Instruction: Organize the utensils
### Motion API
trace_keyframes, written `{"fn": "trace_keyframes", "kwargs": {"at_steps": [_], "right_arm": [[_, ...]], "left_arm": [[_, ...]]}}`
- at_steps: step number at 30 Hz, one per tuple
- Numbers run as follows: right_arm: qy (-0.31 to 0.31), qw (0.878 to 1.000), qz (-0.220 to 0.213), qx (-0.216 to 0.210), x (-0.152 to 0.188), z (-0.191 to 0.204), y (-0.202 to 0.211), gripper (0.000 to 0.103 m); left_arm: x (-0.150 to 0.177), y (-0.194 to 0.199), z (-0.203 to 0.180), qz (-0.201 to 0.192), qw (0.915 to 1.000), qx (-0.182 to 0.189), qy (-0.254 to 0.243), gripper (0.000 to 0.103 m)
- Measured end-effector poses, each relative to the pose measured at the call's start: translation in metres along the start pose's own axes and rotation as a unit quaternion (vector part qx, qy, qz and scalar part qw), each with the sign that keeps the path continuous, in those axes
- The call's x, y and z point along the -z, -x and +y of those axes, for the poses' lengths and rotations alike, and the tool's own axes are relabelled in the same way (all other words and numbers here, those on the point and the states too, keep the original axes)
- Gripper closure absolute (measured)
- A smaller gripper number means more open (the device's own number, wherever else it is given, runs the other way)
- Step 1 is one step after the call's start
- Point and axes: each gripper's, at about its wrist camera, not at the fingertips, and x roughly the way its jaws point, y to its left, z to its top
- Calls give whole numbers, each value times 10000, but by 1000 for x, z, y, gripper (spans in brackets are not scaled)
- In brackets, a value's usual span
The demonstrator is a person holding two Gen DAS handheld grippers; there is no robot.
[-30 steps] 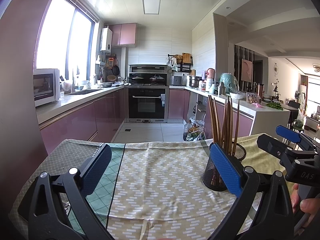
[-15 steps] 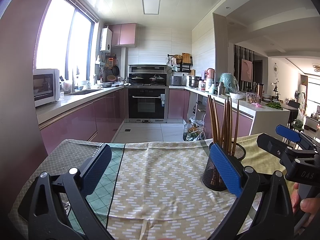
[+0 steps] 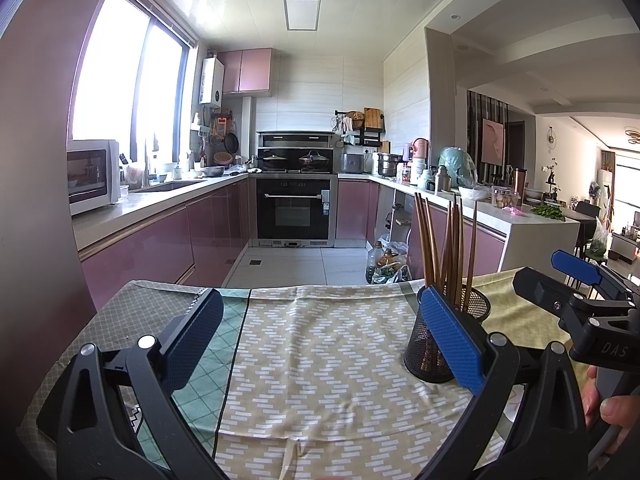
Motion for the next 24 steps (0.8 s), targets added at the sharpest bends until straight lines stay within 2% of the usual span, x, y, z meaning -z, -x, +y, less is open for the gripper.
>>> {"fn": "trace_keyframes", "kwargs": {"at_steps": [17,24], "right_arm": [[-19,10000,-6,0,-1,0,1,6],[-21,10000,51,13,0,-5,0,6]], "left_arm": [[0,1,-3,-12,10000,-28,-56,6],[0,-6,-1,164,9998,-33,-107,6]]}}
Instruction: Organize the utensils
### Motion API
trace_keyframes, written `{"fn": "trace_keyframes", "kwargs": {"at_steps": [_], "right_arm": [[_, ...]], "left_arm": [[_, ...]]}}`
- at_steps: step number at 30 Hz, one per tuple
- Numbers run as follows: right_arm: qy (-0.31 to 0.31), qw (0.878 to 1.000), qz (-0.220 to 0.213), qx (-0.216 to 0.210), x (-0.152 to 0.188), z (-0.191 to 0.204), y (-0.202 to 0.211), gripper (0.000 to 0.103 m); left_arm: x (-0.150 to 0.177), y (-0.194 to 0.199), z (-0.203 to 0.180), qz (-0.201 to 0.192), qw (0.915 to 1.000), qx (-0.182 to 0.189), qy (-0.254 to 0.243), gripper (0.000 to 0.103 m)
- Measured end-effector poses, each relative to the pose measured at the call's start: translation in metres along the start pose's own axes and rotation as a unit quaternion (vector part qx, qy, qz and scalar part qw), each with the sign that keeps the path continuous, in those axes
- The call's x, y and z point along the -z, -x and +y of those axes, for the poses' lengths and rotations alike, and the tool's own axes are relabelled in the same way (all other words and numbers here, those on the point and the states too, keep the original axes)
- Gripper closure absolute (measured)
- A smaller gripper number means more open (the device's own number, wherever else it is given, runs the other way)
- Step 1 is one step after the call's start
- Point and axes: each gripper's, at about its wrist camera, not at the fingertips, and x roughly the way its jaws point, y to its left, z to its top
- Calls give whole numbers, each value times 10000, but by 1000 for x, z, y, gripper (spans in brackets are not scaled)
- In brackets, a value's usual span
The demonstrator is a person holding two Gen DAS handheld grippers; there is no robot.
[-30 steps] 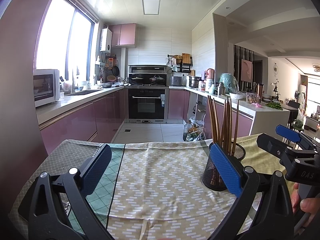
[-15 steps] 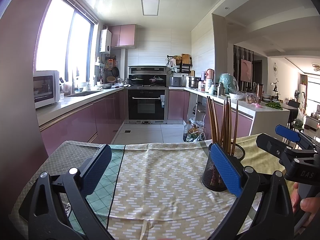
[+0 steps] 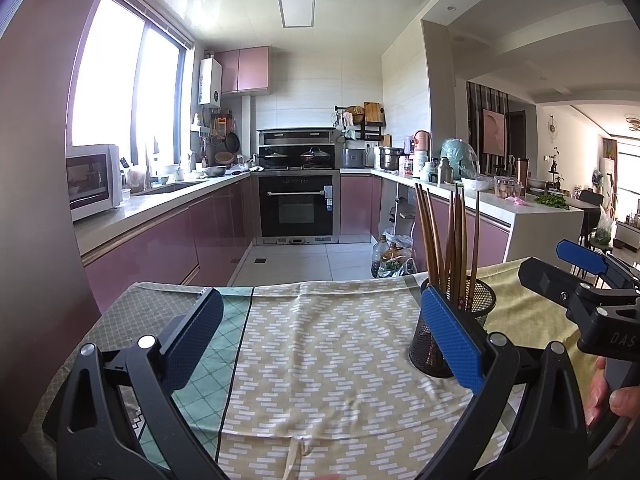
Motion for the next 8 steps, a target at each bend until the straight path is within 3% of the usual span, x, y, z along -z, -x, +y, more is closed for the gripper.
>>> {"fn": "trace_keyframes", "kwargs": {"at_steps": [4,8], "right_arm": [[-121,9992,308,233,9,-24,-10,6],[-211,9865,1238,1054,30,-79,-38,6]], "left_arm": [[4,-13,8,292,9995,-35,106,6],[14,-35,23,806,9966,-63,151,6]]}}
